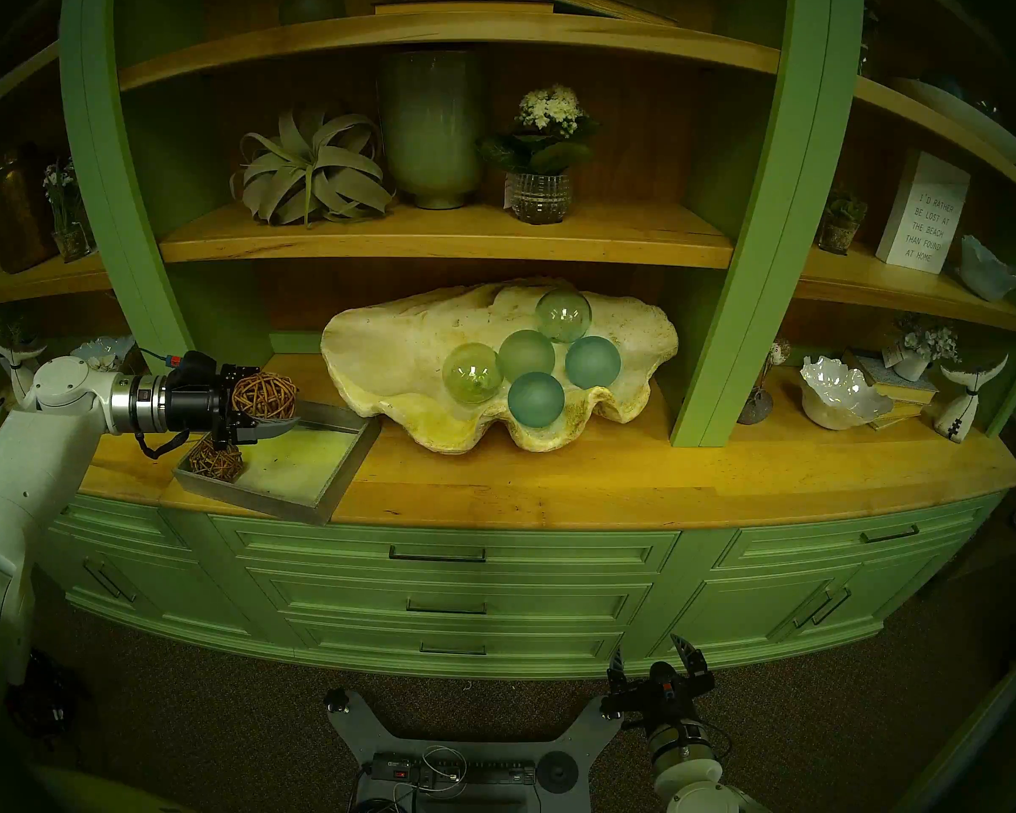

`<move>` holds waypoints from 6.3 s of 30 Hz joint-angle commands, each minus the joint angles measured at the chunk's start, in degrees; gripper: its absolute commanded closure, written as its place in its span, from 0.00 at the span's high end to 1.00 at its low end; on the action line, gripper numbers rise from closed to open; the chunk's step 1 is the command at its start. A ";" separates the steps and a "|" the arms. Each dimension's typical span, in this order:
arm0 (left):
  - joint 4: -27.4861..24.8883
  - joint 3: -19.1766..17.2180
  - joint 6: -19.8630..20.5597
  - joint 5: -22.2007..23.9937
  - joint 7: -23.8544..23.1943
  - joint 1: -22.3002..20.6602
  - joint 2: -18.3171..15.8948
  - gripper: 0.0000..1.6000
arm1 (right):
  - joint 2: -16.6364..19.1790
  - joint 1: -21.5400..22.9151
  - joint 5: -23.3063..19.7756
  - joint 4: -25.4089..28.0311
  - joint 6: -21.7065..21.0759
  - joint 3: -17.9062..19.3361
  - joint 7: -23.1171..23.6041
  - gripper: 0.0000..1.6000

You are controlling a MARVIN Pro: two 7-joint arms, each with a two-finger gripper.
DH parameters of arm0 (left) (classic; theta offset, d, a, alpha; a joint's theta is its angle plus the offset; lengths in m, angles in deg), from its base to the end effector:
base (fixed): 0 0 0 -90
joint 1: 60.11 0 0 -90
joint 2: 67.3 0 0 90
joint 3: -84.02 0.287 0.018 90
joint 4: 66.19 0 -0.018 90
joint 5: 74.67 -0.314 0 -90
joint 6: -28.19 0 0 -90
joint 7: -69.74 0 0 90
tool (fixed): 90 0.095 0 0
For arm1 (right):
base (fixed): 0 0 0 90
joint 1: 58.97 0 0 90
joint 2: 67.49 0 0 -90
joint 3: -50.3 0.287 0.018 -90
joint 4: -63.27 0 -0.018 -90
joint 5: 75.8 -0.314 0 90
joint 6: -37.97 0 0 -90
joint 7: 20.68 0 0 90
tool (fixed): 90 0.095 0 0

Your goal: Put wooden balls into bowl

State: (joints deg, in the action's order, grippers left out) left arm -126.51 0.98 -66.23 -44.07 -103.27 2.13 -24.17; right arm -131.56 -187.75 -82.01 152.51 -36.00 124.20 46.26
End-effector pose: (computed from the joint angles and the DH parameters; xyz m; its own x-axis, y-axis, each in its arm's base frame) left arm 0.4434 0.2266 -0.1899 -0.0372 -0.2572 0.9656 -0.9143 -0.3813 -0.1368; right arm 0.1354 -0.0574 -0.4871 0.4127 0.2638 0.8718 0.0638 -0.9632 0.2613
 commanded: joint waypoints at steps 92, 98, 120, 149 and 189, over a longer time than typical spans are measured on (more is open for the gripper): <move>-9.95 14.71 11.59 -14.04 14.99 -14.21 19.99 0.00 | 0.10 -0.03 0.02 1.81 0.19 0.11 -0.06 1.00; -10.30 15.27 11.08 -14.95 15.16 -13.70 20.12 0.21 | 0.11 -0.05 0.01 1.85 0.16 0.12 -0.07 1.00; -8.65 15.96 9.99 -16.47 15.13 -14.42 21.18 0.57 | 0.12 -0.05 0.00 1.85 0.17 0.11 -0.07 1.00; -8.88 14.40 9.16 -15.98 14.00 -13.98 20.32 1.00 | 0.11 0.00 0.01 1.78 0.21 0.09 -0.07 1.00; -24.14 -16.90 8.41 -4.18 13.49 13.62 1.80 1.00 | 0.05 0.14 0.05 1.53 0.30 0.05 -0.05 1.00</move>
State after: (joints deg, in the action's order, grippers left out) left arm -147.43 -9.93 -57.97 -49.63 -89.00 9.24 -18.86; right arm -131.50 -187.76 -82.01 152.75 -36.01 124.19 46.25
